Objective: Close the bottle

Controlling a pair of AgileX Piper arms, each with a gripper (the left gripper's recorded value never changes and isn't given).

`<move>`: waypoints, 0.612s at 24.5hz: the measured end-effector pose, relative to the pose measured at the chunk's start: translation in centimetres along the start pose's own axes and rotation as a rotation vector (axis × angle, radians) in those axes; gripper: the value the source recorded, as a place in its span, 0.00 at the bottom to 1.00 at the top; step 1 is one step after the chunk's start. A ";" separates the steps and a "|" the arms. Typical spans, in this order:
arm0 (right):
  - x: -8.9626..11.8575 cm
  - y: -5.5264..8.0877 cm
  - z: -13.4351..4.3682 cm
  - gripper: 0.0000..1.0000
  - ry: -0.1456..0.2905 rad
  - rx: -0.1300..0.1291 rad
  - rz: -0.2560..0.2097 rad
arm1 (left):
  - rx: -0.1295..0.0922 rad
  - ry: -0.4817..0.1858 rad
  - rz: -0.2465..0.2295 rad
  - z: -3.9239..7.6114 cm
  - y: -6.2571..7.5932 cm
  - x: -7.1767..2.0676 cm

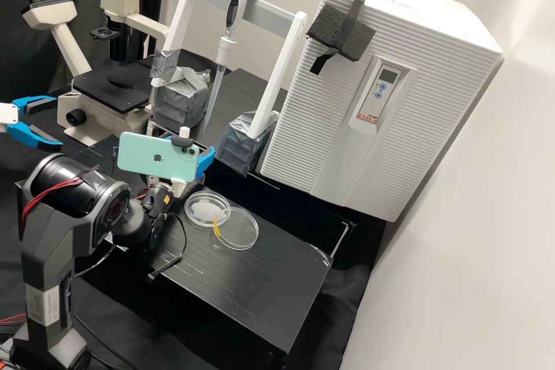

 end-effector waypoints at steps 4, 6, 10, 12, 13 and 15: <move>-1.1 0.6 -0.5 1.00 0.038 0.008 0.061 | 0.018 0.003 0.002 0.0 0.0 0.00; -1.8 1.2 -1.0 1.00 0.062 0.010 0.104 | 0.009 0.020 0.014 -0.2 0.1 0.00; -2.6 1.9 -1.7 1.00 0.096 0.005 0.140 | 0.006 0.039 0.036 -0.3 0.5 -0.07; -2.9 1.9 -1.8 1.00 0.097 0.005 0.141 | 0.006 0.039 0.036 -0.3 0.5 -0.07; -3.1 1.9 -1.9 1.00 0.096 0.000 0.145 | 0.006 0.039 0.036 -0.3 0.5 -0.07; -3.3 1.8 -2.2 1.00 0.083 -0.002 0.163 | 0.006 0.039 0.036 -0.3 0.5 -0.07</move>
